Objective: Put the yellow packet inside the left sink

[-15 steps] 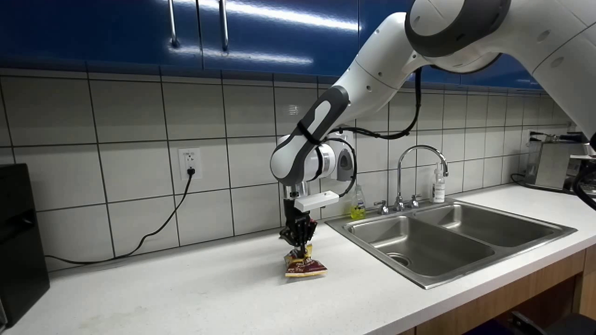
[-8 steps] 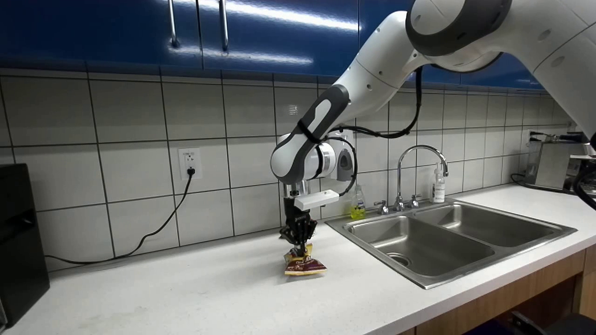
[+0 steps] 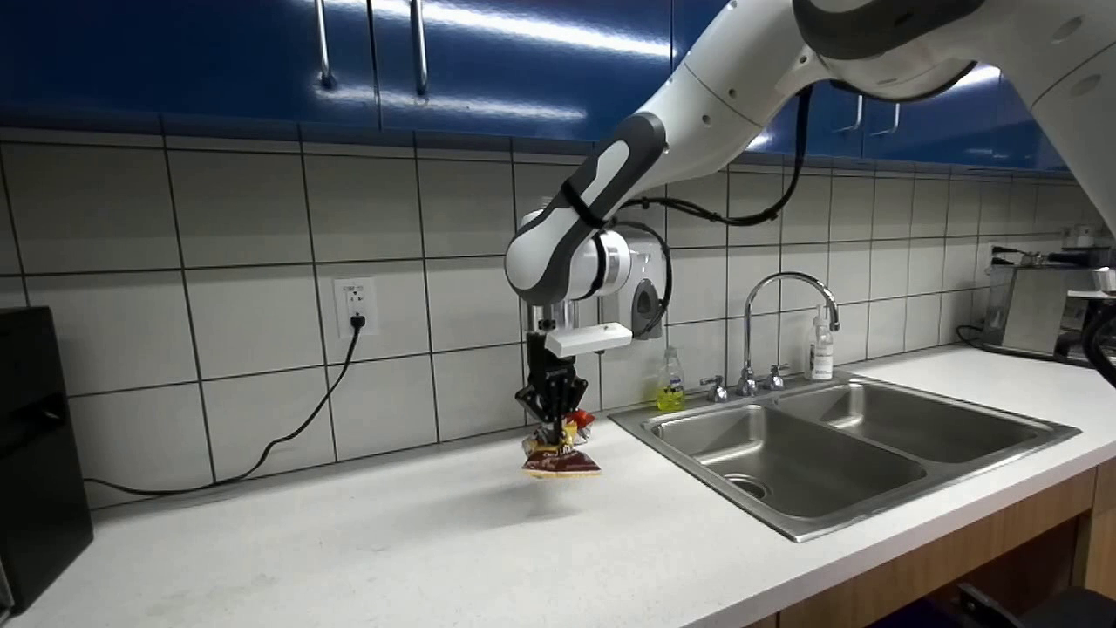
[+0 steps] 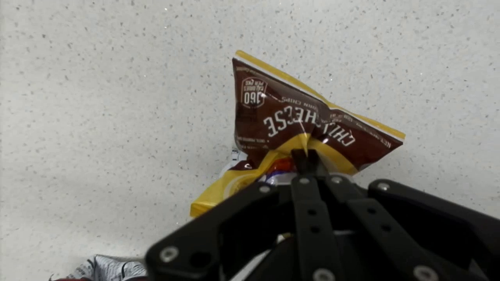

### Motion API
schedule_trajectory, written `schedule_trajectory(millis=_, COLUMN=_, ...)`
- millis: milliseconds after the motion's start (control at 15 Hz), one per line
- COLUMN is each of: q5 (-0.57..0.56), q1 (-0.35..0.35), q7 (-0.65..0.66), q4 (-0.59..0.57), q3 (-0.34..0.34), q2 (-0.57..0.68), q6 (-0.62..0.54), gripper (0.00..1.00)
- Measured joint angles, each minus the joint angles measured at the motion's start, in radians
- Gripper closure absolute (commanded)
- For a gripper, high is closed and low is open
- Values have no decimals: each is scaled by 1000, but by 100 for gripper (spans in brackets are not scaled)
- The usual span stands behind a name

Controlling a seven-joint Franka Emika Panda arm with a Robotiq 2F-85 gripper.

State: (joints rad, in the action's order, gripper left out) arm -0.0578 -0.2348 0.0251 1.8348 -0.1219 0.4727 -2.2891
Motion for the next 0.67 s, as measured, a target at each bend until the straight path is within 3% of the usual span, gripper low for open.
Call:
schedule_trajectory(millis=333, q5=41, q1=8, q7=37, q4=76, q3=2, q2=-106, q6=16, gripper=100)
schedule_trajectory(millis=667, q5=86, q1=59, q7=54, q4=171, q3=23, q2=-203, q6=17, gripper=100)
